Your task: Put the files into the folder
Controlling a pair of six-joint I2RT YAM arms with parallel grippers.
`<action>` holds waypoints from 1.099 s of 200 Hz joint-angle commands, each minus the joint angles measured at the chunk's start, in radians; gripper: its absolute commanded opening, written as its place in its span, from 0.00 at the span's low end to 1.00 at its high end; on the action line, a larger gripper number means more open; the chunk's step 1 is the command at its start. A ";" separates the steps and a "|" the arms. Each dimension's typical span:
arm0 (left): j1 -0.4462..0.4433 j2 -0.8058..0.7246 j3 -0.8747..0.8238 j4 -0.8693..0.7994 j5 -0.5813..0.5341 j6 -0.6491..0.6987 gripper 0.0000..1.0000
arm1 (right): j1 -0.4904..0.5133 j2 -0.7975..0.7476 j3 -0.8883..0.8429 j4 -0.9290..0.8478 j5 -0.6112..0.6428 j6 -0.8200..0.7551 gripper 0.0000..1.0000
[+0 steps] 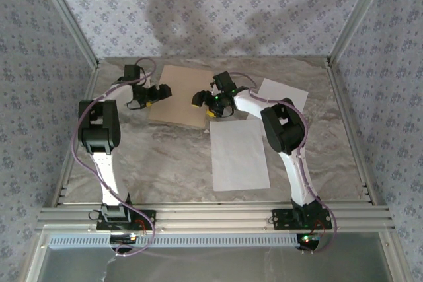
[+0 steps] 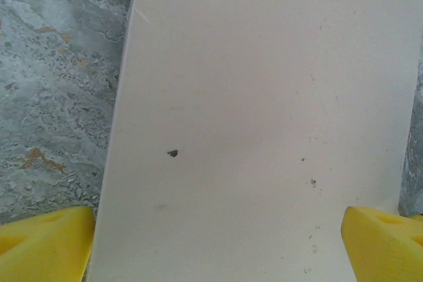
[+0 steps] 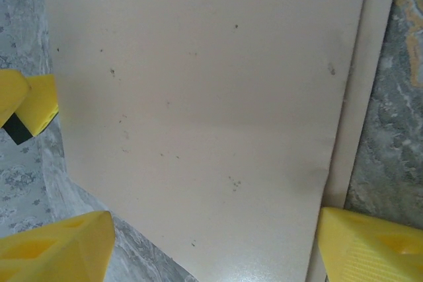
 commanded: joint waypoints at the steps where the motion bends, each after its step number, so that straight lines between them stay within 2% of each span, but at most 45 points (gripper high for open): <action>1: -0.018 -0.021 -0.013 0.007 0.053 -0.014 0.95 | 0.011 0.038 0.018 0.003 -0.046 -0.010 0.82; 111: -0.027 -0.100 -0.139 0.080 0.121 -0.068 0.94 | -0.010 -0.097 -0.098 0.049 -0.103 -0.012 0.82; 220: -0.095 -0.188 -0.283 0.193 0.166 -0.154 0.94 | -0.036 -0.278 -0.289 0.103 -0.141 0.004 0.81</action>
